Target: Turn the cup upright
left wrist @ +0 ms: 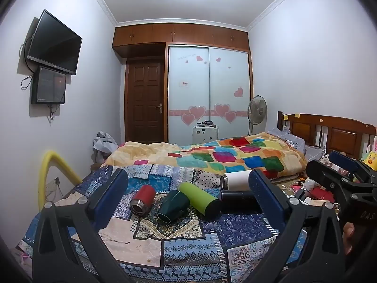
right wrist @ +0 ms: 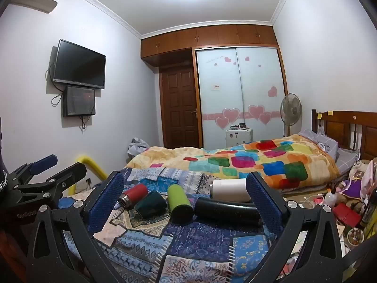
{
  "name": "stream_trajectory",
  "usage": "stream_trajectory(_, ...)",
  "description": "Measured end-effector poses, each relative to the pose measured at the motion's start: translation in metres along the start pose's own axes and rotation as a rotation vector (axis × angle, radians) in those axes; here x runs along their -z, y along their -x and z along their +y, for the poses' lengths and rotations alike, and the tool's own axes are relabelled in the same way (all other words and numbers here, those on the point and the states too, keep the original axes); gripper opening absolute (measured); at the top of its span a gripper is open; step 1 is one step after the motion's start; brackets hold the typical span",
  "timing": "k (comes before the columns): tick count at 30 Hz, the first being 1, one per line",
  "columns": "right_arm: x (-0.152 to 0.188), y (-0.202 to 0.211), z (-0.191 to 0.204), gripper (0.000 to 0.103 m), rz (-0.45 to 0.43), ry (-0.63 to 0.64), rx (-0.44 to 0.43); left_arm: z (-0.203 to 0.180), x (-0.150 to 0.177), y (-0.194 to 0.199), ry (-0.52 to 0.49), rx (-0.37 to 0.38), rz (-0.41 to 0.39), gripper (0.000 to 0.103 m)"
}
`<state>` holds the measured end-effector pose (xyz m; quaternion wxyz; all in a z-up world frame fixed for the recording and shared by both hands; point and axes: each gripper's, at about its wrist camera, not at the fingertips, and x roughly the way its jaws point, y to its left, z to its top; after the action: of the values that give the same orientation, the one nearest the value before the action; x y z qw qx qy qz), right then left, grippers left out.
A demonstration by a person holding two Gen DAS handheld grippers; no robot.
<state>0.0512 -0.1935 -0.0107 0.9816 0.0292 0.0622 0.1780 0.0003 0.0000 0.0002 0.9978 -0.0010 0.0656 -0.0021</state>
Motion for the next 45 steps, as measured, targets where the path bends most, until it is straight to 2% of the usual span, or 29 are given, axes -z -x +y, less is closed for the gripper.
stream_trajectory(45, 0.0012, 0.0010, 0.0011, 0.103, 0.005, 0.005, 0.003, 0.0004, -0.0022, 0.0055, 0.023, 0.004, -0.014, 0.103)
